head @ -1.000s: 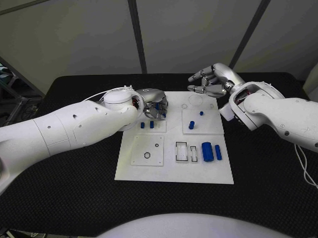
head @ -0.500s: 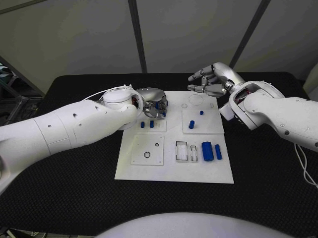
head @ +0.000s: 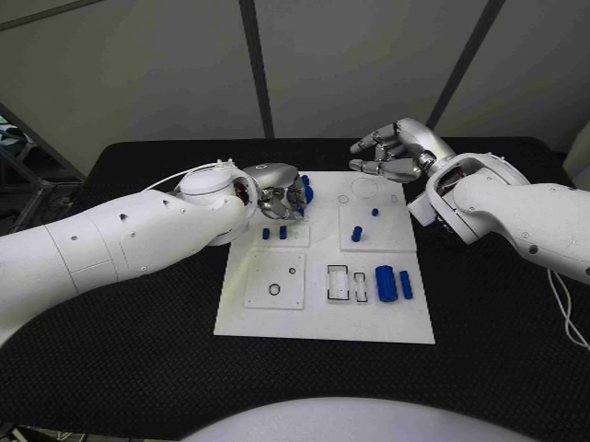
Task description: Assemble the parts on the task board
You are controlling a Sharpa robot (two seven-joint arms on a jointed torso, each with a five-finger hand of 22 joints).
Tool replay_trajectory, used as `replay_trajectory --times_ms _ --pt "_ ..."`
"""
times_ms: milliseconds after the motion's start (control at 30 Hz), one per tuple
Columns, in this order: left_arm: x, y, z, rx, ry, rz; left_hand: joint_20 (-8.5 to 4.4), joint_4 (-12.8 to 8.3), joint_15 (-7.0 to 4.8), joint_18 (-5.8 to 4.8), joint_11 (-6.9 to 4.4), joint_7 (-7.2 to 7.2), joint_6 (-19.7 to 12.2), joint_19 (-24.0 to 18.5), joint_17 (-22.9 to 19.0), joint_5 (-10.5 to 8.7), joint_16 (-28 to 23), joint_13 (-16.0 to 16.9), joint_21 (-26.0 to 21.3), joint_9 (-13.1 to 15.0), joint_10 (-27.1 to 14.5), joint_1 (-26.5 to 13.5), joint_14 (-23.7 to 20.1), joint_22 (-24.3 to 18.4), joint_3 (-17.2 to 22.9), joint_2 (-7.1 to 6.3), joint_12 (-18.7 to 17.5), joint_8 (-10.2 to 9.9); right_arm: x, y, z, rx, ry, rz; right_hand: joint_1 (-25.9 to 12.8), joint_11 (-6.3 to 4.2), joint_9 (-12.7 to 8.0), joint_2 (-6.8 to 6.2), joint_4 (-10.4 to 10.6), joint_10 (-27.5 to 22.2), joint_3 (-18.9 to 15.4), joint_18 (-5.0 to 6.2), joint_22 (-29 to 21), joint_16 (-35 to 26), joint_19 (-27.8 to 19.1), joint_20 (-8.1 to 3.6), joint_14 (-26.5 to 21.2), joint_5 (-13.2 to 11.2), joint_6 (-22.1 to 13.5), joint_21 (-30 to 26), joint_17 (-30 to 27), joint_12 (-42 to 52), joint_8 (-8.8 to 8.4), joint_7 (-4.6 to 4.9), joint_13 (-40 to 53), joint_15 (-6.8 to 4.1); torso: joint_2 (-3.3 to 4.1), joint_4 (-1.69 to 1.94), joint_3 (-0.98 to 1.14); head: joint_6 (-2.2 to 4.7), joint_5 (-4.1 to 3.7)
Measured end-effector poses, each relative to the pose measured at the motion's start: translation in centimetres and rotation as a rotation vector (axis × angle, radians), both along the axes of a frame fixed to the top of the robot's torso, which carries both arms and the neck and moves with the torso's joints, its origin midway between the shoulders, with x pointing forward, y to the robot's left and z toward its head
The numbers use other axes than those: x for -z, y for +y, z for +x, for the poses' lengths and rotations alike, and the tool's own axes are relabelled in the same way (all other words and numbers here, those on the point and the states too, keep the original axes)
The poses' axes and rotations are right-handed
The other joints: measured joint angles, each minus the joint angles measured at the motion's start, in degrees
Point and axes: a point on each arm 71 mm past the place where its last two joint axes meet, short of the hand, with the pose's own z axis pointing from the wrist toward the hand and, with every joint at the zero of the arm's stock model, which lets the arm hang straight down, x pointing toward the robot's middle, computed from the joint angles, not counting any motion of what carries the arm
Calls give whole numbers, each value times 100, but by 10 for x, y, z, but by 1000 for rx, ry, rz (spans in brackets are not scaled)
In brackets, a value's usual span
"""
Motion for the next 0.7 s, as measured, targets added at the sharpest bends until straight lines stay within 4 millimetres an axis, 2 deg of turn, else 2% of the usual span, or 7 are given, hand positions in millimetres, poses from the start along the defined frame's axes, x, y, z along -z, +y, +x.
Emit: replay_trajectory --times_ms 333,700 --pt "-16 13 -5 -19 -18 -49 0 16 0 0 11 20 20 0 -9 0 0 -5 0 -5 31 -30 0 -1 16 -30 -59 -3 0 -2 1 5 0 -2 0 0 0 0 0 0 0 0 0 0 0 0 0 0 0 0 0 0 0 0 0 0 -1 4 -2 26 36" --pt "-10 42 -9 -84 20 -41 0 16 0 0 -9 0 40 0 -16 0 0 -5 0 -5 51 -38 0 6 16 -38 -59 -25 1 -4 1 10 0 -4 0 0 0 0 0 0 0 0 0 0 0 0 0 0 0 0 -1 0 0 0 -1 0 -7 17 -2 12 72"
